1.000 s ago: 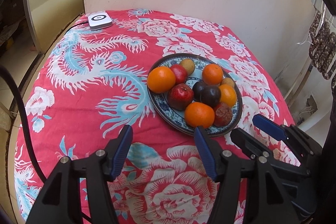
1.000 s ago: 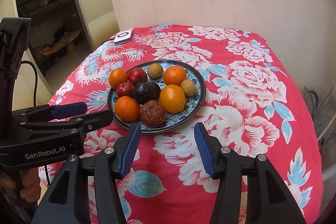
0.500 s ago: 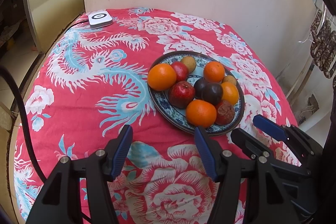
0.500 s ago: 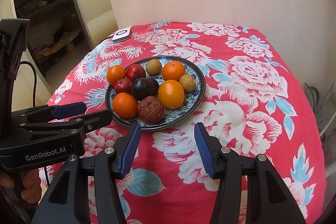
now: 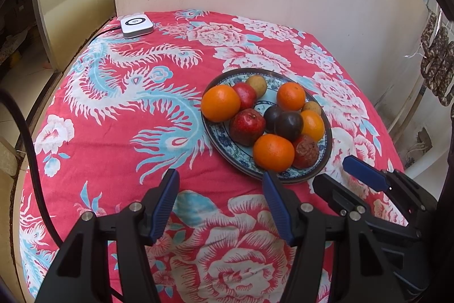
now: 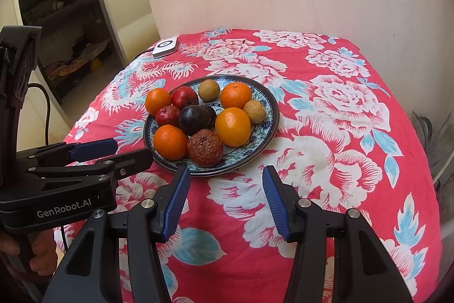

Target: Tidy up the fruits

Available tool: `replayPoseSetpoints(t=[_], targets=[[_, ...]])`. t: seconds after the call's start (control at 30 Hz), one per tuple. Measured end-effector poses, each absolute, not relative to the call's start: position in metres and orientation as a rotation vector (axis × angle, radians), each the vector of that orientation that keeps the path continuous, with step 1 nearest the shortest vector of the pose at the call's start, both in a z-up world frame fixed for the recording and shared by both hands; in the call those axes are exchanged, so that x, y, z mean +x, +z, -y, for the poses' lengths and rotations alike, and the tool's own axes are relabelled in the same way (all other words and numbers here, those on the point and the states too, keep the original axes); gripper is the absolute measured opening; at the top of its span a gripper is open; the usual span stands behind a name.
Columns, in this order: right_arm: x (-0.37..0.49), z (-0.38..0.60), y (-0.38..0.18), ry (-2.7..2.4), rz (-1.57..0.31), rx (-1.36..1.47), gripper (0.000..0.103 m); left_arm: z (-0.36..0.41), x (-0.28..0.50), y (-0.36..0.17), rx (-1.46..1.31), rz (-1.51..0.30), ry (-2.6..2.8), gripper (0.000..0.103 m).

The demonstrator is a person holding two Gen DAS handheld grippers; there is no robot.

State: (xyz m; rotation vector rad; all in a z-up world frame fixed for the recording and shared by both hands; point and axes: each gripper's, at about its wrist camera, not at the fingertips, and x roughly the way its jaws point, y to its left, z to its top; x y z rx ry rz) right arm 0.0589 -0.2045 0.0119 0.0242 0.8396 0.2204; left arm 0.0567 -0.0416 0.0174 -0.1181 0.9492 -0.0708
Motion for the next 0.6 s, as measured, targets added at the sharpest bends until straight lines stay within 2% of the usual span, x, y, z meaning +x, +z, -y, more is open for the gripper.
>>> replayPoseSetpoints(t=[0.6], targets=[[0.0582,0.2044,0.0083,0.216,-0.844,0.029,0.054,0.0386,0.0557,0.0137,-0.118,-0.955,-0.072,0.064]])
